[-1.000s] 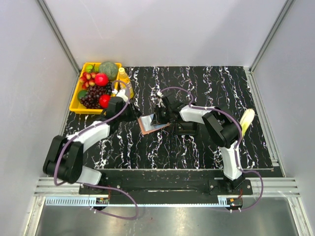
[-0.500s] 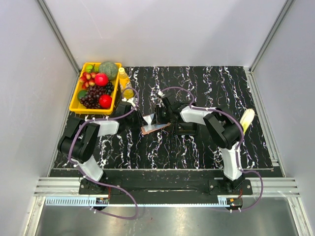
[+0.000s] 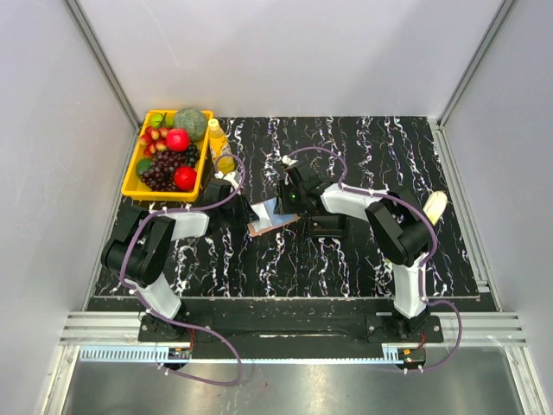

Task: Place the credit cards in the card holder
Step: Open the card holder at the center of the board.

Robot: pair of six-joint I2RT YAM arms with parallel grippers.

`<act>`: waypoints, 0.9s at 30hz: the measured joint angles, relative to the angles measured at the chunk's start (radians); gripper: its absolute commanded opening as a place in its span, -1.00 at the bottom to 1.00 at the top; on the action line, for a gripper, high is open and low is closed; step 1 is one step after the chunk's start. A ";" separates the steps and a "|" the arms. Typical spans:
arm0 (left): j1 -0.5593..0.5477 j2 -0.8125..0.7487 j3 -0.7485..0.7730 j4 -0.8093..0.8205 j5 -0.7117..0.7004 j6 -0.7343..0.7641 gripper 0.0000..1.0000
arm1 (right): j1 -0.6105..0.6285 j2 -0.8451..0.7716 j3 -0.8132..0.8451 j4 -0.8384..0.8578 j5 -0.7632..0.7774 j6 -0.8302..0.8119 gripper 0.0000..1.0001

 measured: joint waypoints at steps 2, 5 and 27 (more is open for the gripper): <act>0.000 0.000 0.000 0.000 0.000 0.001 -0.69 | 0.000 0.002 0.000 -0.002 -0.006 -0.005 -0.11; 0.000 0.000 0.000 0.000 0.002 0.001 -0.69 | 0.003 0.019 0.018 -0.013 -0.016 -0.019 -0.10; 0.000 -0.010 -0.001 -0.016 0.011 0.008 -0.70 | 0.070 0.075 0.137 -0.129 0.177 -0.150 -0.35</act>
